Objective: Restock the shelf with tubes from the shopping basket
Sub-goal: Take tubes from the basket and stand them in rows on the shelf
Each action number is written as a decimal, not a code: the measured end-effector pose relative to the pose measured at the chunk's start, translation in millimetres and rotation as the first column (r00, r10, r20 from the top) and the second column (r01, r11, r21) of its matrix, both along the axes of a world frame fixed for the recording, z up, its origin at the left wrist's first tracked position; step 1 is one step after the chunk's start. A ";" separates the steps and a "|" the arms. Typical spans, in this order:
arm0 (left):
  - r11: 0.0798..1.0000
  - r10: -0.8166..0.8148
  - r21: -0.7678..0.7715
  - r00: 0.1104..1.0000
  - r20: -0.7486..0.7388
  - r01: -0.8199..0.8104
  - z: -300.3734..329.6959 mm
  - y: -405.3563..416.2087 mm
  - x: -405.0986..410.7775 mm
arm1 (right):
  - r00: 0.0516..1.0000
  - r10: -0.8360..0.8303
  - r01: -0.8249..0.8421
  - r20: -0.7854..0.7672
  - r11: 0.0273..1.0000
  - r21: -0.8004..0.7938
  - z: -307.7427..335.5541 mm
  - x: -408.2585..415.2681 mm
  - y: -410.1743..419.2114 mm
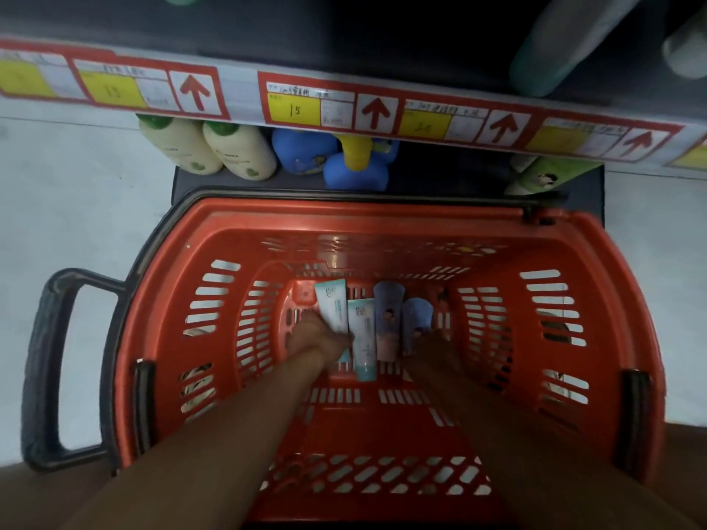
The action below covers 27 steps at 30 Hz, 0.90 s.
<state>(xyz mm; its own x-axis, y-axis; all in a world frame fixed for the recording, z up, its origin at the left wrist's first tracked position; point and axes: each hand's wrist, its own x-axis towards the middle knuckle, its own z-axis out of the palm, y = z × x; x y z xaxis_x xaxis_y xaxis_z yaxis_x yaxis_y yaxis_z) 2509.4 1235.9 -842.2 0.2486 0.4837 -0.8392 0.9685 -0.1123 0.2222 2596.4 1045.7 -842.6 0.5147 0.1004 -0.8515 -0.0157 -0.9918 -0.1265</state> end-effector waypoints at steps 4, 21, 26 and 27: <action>0.999 -0.046 0.004 0.999 0.027 0.046 26.1 5.8 2.8 | 0.997 -0.073 0.070 0.036 0.995 0.072 20.2 2.9 4.8; 0.960 -0.155 0.275 0.924 0.350 0.056 194.3 -24.0 -9.2 | 0.909 -0.215 0.075 0.356 0.927 0.367 195.5 8.7 -11.1; 0.921 -0.239 0.385 0.862 0.447 0.056 250.8 -31.3 -2.9 | 0.855 -0.208 -0.019 0.474 0.902 0.432 254.2 17.9 -15.8; 0.915 -0.251 0.401 0.849 0.465 0.051 262.0 -32.3 -1.6 | 0.836 -0.212 -0.044 0.507 0.894 0.446 265.4 19.8 -17.6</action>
<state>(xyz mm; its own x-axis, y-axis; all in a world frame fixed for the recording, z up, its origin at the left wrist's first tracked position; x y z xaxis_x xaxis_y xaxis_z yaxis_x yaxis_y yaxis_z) 2507.8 1203.7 -580.2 0.6773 0.6456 -0.3528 0.6995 -0.4164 0.5808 2616.2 1028.1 -577.1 0.8920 0.3166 -0.3227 0.0994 -0.8337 -0.5433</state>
